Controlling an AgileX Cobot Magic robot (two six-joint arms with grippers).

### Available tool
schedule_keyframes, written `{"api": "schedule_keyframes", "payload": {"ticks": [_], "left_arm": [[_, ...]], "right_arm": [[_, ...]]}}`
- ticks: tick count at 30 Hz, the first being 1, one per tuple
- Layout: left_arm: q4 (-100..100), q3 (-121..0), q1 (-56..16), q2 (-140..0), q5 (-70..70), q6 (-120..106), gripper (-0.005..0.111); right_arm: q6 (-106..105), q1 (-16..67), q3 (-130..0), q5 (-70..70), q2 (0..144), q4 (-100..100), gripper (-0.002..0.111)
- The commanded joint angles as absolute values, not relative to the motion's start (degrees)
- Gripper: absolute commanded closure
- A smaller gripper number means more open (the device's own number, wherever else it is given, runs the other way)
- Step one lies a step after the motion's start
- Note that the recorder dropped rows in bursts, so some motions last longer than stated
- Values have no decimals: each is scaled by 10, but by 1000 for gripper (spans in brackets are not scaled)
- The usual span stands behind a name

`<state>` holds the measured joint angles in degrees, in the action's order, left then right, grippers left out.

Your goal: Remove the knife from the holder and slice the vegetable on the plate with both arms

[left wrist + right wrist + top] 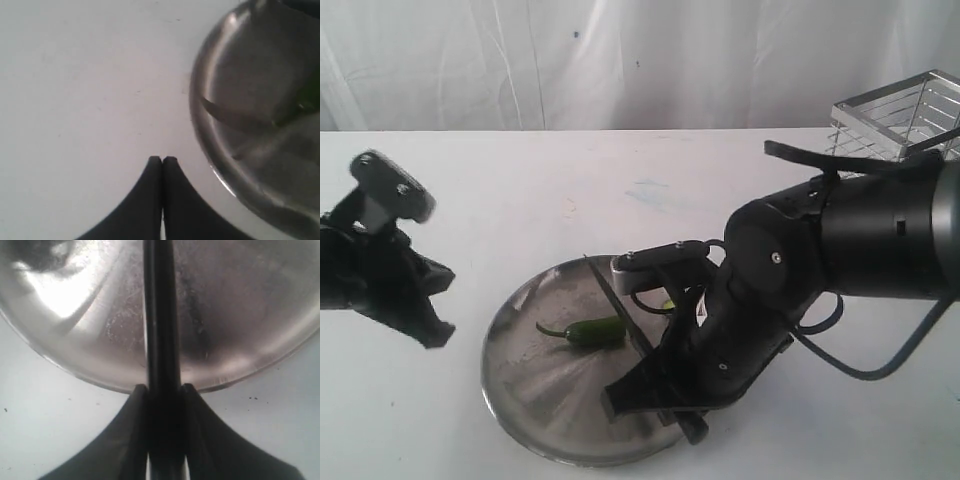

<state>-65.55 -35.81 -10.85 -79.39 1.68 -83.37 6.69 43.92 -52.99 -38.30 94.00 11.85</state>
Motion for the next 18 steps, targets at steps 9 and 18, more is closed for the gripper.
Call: {"api": "schedule_keyframes", "payload": {"ticks": [9, 18], "left_arm": [[-926, -310, -227, -787, 85, -615, 107], [-850, -293, -142, -781, 82, -483, 107]], "right_arm": [[51, 439, -492, -266, 934, 128, 108], [51, 439, -492, -305, 934, 128, 108]]}}
